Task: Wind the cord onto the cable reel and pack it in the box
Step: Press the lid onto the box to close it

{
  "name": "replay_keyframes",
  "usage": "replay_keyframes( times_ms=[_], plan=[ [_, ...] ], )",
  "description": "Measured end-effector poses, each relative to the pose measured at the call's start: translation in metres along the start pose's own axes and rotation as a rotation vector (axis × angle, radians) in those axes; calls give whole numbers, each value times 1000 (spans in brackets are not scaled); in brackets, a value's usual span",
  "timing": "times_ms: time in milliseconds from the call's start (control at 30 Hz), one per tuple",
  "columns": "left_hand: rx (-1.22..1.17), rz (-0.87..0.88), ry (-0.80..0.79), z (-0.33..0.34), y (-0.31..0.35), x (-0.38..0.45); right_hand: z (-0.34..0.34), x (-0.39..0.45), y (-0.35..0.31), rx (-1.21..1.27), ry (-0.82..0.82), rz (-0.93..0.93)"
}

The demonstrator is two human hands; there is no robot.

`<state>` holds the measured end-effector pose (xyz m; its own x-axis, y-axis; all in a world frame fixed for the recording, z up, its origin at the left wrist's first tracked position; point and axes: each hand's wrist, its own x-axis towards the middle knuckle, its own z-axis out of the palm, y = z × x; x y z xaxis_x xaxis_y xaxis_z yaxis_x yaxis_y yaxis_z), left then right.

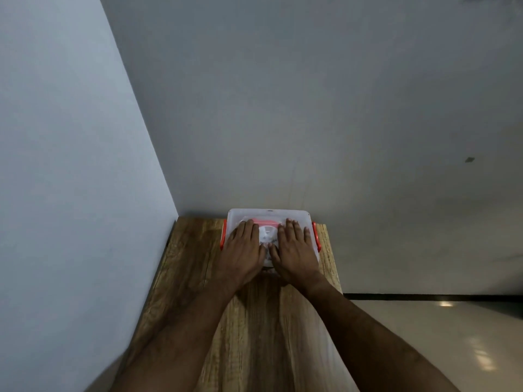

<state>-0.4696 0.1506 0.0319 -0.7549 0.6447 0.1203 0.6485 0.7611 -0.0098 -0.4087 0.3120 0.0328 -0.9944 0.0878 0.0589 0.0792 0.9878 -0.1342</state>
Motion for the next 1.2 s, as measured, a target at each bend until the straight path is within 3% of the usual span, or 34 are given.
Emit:
replay_keyframes(
  times_ms=[633,1200],
  plan=[
    [-35,31,-110,10,-11,18,-14,16,0,-11,-82,49],
    [-31,-72,-3,-29,10,-12,-36,-27,-5,-10,-77,75]
  ],
)
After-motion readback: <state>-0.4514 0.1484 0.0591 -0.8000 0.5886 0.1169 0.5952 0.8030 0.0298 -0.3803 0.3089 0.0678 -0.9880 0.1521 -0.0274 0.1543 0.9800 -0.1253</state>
